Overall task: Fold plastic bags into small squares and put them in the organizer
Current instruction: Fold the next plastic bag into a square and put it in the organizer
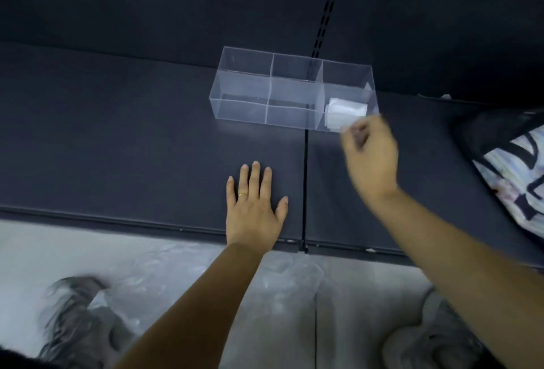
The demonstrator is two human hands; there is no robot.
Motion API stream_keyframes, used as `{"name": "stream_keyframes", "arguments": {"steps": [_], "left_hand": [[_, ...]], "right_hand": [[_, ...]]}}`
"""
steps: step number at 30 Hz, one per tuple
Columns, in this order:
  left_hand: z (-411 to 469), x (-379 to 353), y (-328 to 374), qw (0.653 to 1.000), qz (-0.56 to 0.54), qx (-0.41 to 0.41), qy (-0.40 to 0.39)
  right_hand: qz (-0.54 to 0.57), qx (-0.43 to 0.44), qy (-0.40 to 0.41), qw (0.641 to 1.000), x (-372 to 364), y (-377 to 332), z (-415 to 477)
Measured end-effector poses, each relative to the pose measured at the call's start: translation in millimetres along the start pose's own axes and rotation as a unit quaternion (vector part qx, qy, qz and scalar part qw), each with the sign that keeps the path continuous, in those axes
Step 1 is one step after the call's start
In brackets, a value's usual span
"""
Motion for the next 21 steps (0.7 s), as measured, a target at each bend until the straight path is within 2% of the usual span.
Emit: {"name": "stream_keyframes", "arguments": {"steps": [2,4,6,7,9,12,15,17,19,21], "left_hand": [[1.0,-0.4,-0.3,1.0,0.002,-0.004,-0.011],[3.1,-1.5,-2.9,0.999,0.004,-0.02,-0.028],[2.6,-1.9,-9.4,0.998,0.012,-0.047,-0.048],[0.5,-2.0,-14.6,0.996,0.015,-0.062,-0.057],[-8.8,-1.2,-28.7,0.994,0.013,-0.083,-0.065],[-32.6,2.8,-57.1,0.994,-0.009,-0.09,-0.064],[-51.8,14.7,-80.5,0.991,-0.062,-0.077,-0.094],[-60.3,27.9,-87.1,0.983,-0.113,-0.054,-0.134],[-68.1,44.5,-88.5,0.963,-0.183,-0.019,-0.197],[-78.1,64.2,-84.6,0.911,-0.302,0.013,-0.28]], "right_hand": [[0.003,0.07,-0.102,0.992,-8.0,-23.9,-89.3],[-0.032,0.116,-0.242,0.963,-18.5,-29.9,-173.1],[-0.071,0.082,-0.367,0.924,-32.9,-16.3,-224.6],[-0.084,0.05,-0.398,0.912,-39.5,-6.1,-238.2],[-0.114,0.016,-0.394,0.912,-49.7,5.5,-242.9],[-0.101,-0.027,-0.368,0.924,-62.5,5.7,-233.8],[-0.094,-0.025,-0.338,0.936,-63.8,-7.2,-216.9],[-0.04,-0.042,-0.345,0.937,-54.8,-16.3,-205.4],[0.069,-0.082,-0.354,0.929,-36.0,-30.2,-189.5],[0.172,-0.127,-0.37,0.904,-11.2,-44.3,-169.0]]}}
Point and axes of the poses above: each hand's wrist, its own z-axis towards the middle knuckle, its own x-axis out of the back of the hand, y = z × x, the point moved 3 cm from there along z, towards the middle knuckle, and after that the axes turned 4 degrees about x, right-handed, at the moved point
